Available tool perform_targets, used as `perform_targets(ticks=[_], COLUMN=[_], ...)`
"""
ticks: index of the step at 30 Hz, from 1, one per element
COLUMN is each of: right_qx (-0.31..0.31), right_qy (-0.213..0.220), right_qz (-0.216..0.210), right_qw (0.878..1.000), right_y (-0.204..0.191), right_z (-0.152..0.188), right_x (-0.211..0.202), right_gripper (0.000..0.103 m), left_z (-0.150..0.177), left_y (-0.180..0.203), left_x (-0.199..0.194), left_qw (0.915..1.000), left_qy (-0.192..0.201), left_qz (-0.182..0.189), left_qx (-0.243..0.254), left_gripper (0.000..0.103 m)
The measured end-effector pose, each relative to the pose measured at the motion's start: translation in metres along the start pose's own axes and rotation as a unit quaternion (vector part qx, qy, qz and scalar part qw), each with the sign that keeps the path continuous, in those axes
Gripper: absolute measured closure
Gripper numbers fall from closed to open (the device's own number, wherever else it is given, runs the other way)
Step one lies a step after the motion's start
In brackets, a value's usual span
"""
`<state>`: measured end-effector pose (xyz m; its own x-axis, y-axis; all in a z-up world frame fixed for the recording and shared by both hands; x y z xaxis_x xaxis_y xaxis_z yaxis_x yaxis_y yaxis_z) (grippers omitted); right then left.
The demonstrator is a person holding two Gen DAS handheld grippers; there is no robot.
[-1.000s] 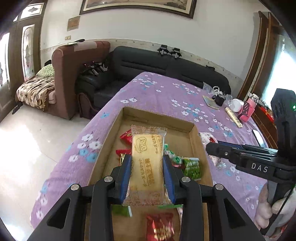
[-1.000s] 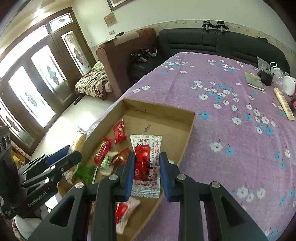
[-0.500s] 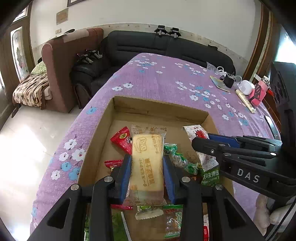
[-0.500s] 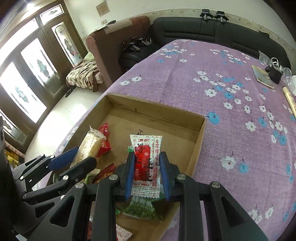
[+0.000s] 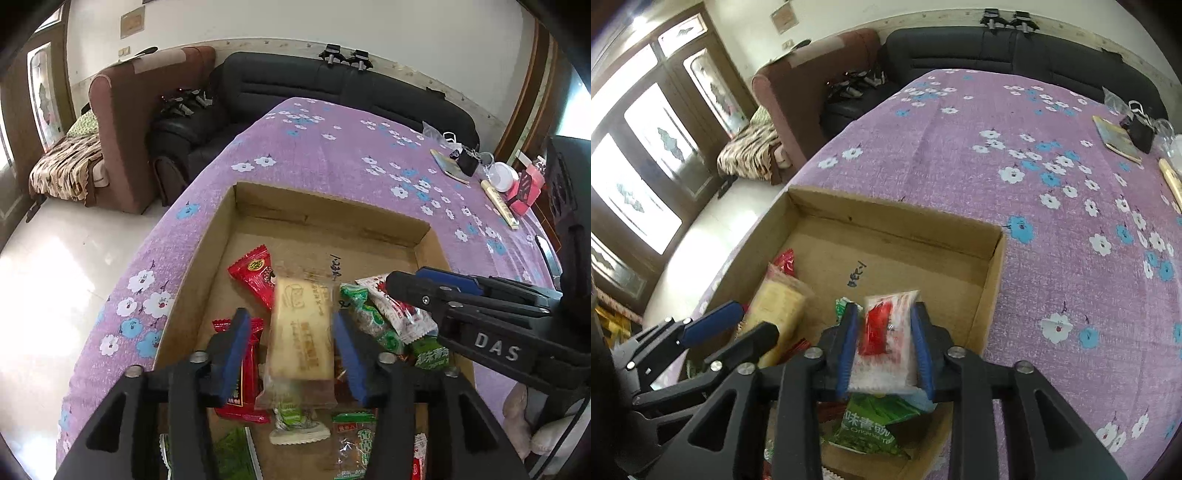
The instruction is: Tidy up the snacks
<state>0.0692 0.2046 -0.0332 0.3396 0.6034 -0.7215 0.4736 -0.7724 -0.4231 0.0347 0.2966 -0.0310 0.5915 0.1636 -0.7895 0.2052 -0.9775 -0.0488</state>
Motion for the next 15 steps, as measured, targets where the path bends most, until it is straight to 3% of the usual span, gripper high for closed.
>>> perform_targets(ticks=[6,9,13,15], right_qx=[-0.001,-0.006,-0.014,-0.022], right_qy=[0.023,0.039,0.054,0.065], right_qz=[-0.006,-0.008,-0.010,-0.010], right_qw=[1.000,0.999,0.998,0.998], right_y=[-0.004,-0.006,-0.011,-0.015], right_z=[0.001,0.005,0.013,0.016], right_x=[-0.023,-0.041,-0.061,-0.073], right_gripper=[0.057,0.056,0.055,0.055], left_z=[0.001,0.000,-0.008,-0.013], left_y=[-0.001,-0.004,-0.015,-0.023], left_x=[-0.018,-0.041,-0.091,-0.123], left_qw=[0.9996,0.9983,0.9912,0.9827], left_qy=[0.014,0.044,0.124,0.176], left_qz=[0.019,0.030,0.015,-0.006], left_qx=[-0.013,-0.025,-0.045,-0.058], left_gripper=[0.043,0.043,0.041,0.031])
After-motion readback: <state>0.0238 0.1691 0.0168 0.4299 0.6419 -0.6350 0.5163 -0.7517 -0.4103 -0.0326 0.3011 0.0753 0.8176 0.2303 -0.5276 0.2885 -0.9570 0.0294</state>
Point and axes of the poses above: each gripper's, at about its wrist camera, not at the fingertips, and x roughly the way its jaws point, y to its right, z to its underside, the point moved 10 cm from there along x, roughly the way its jaws point, and after that the axes turned 13 degrees about -z, right-handed, at the moved point
